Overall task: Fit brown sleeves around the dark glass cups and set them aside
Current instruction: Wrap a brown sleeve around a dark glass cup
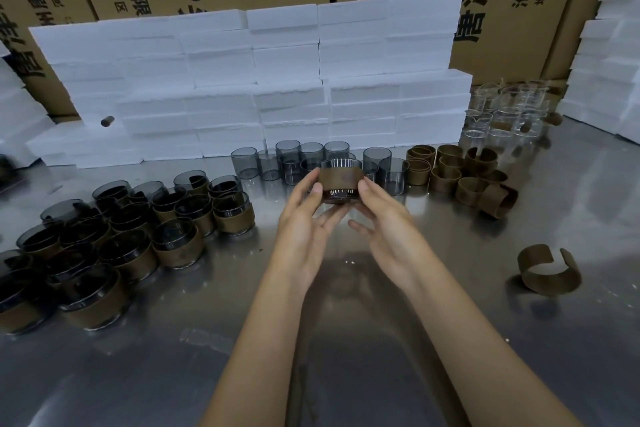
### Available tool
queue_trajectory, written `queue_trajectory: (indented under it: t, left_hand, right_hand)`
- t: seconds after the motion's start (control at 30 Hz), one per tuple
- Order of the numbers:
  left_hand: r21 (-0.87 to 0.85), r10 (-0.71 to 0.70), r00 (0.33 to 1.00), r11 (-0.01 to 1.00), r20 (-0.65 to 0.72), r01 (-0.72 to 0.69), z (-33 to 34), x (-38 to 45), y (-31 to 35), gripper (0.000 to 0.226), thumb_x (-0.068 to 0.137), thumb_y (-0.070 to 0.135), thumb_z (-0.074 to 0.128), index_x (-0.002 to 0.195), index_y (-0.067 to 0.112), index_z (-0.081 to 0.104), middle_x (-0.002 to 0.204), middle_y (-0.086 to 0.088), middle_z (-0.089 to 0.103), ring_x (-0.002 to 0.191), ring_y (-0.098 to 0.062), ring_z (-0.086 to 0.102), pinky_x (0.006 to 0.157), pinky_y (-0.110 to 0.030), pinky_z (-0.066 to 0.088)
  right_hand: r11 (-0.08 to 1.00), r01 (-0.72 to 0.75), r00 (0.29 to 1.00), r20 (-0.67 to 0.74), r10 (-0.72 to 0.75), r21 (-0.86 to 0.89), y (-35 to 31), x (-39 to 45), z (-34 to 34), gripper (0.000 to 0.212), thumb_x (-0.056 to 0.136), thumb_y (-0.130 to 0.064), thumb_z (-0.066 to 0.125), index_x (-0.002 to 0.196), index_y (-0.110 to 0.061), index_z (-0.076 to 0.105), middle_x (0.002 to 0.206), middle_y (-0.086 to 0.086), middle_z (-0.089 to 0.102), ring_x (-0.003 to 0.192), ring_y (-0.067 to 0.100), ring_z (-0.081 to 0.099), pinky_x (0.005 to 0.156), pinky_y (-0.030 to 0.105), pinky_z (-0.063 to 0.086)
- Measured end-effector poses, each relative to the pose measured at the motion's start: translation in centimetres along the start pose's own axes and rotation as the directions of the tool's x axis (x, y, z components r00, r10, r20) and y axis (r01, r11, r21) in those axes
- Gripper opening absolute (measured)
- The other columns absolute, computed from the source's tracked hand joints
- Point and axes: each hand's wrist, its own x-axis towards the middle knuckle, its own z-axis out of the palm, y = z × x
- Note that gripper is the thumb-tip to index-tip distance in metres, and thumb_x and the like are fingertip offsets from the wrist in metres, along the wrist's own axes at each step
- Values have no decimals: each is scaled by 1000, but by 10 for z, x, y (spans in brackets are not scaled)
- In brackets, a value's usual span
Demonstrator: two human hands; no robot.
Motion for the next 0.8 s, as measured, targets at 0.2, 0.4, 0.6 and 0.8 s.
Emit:
queue_trajectory:
  t: [0.2,0.4,0.6,0.8]
  left_hand:
    - [19,-37,999,999,12,36,-2,1,0,38,104,7,50,142,10,55,126,-18,70,108,-27,72,98,-38,58]
    - [227,20,999,974,35,-28,1,-1,-2,40,98,9,63,138,0,59,125,-18,71,104,-18,71,96,-31,57]
    - [159,-44,999,986,-8,45,-2,1,2,40,107,19,47,140,-3,55,119,-19,66,107,-24,64,101,-37,50]
    - [373,-8,995,927,-96,43,-4,2,-3,32,109,26,44,106,16,75,92,2,75,75,-1,66,71,-26,43]
  right_hand:
    - [998,-18,1000,17,17,55,4,3,-5,42,97,-29,64,138,-20,60,125,-8,70,115,8,63,95,34,44]
    - [991,31,998,-66,-22,131,6,2,-1,39,84,-21,75,121,-21,64,102,-5,74,92,11,70,90,30,51]
    - [996,-40,997,-57,44,78,0,0,-2,33,95,-38,65,122,-21,71,106,-2,71,102,15,62,88,31,47]
    - [981,-180,972,165,166,75,-1,-7,6,71,80,-54,68,137,-13,62,131,9,70,120,23,67,105,38,51]
